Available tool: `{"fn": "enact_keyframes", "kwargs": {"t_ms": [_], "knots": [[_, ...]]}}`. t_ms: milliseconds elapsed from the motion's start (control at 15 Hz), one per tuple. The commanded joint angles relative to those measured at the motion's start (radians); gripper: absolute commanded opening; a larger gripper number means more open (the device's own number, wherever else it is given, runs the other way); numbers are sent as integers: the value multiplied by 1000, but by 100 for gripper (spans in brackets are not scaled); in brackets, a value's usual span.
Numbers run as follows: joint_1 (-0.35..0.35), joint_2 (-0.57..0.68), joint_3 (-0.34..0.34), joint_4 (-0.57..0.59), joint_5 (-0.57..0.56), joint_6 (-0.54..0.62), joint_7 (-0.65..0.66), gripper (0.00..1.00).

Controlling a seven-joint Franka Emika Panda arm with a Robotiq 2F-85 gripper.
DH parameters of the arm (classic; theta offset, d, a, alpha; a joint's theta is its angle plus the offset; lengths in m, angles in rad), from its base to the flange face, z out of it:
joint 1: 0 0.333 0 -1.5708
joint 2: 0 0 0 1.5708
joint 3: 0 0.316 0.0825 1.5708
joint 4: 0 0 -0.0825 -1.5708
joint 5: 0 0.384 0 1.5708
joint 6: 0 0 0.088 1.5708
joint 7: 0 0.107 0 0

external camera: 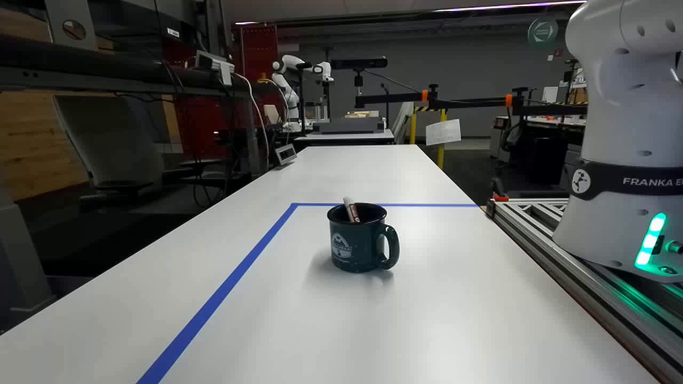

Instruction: Remove the marker out of the cup

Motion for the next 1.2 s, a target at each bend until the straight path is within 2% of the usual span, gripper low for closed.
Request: {"fn": "enact_keyframes", "kwargs": {"t_ms": [0, 400, 667, 933, 1000, 1133], "knots": [[11, 2, -10, 3, -5, -3, 4, 100], [11, 2, -10, 5, -5, -3, 4, 100], [-18, 4, -73, -141, 21, 213, -10, 100], [-59, 38, -168, -308, 70, 429, -12, 100], [-49, 41, -137, -240, 28, 349, -6, 100], [-67, 56, -166, -293, 39, 409, -12, 100]]}}
